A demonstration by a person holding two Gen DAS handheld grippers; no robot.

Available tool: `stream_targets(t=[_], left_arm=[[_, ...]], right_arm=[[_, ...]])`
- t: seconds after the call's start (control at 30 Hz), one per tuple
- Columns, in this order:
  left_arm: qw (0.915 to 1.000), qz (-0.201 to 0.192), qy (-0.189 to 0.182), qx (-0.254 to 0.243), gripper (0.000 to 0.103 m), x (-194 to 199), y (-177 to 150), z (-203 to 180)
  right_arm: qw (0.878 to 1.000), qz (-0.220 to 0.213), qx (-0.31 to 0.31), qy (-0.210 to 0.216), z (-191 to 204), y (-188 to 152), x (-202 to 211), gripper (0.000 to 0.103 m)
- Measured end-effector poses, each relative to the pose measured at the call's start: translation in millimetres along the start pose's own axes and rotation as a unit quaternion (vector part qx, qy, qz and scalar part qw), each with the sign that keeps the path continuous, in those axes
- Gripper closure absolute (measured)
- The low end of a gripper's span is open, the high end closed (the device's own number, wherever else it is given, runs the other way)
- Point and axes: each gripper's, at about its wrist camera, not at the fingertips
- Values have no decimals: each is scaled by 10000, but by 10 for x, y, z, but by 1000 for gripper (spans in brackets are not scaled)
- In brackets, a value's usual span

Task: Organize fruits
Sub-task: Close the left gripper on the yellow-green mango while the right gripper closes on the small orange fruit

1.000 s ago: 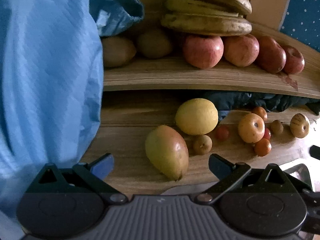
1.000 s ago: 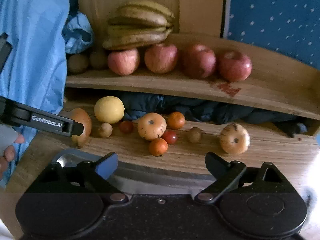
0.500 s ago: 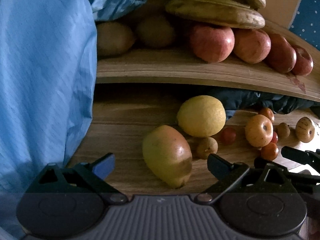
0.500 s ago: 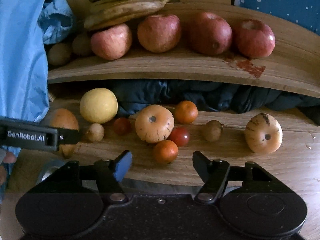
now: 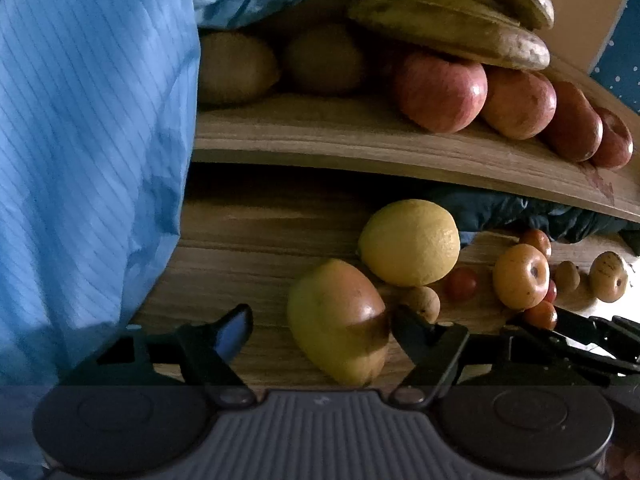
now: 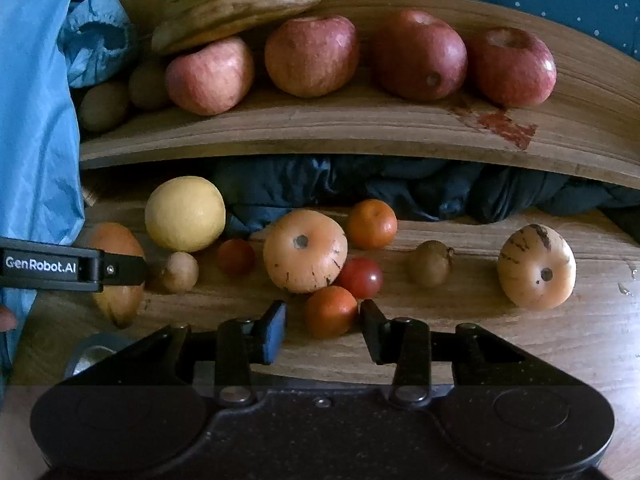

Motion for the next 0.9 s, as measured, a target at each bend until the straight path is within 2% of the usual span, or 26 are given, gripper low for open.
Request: stream_targets(t=[0.23, 0.4, 0.9], left_arm=[[9999, 80, -20, 61, 30, -42, 1, 5], [9996, 142, -180, 157, 45, -53, -7, 33], [9986, 58, -303, 424, 46, -26, -89, 117]], right_arm=[[10000, -24, -48, -73, 44, 5, -25, 65], [9998, -29, -51, -165, 66, 7, -35, 72], [10000, -40, -50, -4, 114, -21, 73, 73]])
Point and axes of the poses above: each gripper's, at about its wrist camera, not at the fingertips, and x roughly against the way its jaws point, z to its left, y to its top, and after that the axes turned 4 degrees about y, right-handed
